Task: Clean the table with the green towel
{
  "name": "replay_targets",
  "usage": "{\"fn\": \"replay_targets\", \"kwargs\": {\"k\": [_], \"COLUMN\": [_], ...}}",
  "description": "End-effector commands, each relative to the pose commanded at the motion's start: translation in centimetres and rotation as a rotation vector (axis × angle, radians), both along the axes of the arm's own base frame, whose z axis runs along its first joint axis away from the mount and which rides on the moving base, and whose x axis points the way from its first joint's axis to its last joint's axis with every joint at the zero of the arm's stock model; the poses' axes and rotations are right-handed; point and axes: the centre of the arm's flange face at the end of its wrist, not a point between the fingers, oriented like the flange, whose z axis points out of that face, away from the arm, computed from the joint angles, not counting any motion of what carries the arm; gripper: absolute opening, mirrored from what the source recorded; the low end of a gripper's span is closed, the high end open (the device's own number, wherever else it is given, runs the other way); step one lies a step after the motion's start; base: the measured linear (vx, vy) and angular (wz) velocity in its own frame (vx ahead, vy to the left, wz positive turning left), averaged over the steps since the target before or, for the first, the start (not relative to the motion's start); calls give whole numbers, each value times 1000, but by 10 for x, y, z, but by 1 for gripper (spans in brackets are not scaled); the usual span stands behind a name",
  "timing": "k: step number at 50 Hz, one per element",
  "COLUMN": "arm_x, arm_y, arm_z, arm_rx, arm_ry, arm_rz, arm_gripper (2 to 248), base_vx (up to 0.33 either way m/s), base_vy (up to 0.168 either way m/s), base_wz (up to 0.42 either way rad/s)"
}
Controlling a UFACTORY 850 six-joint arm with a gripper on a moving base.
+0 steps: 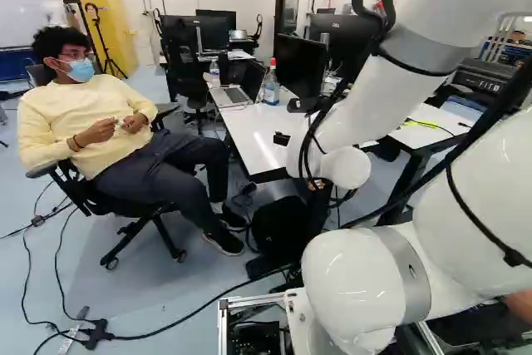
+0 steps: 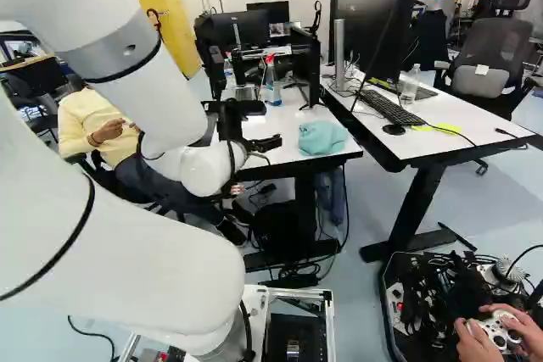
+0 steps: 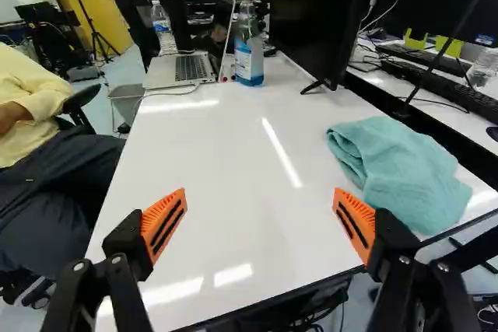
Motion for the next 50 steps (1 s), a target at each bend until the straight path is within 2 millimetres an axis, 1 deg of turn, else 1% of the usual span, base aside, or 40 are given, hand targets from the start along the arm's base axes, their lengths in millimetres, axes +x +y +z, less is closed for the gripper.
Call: {"fn": "replay_targets", "kwargs": {"k": [20, 50], "arm_x": [-13, -14], "arm_y": [6, 7], "arm_z": [-6, -7], "arm_rx": [-2, -3], "arm_ry": [-20, -21], "arm_rz": [27, 29], "arm_gripper": [247, 247], "base_vx": [0, 0], "base_vy": [0, 0], "base_wz": [0, 0]}}
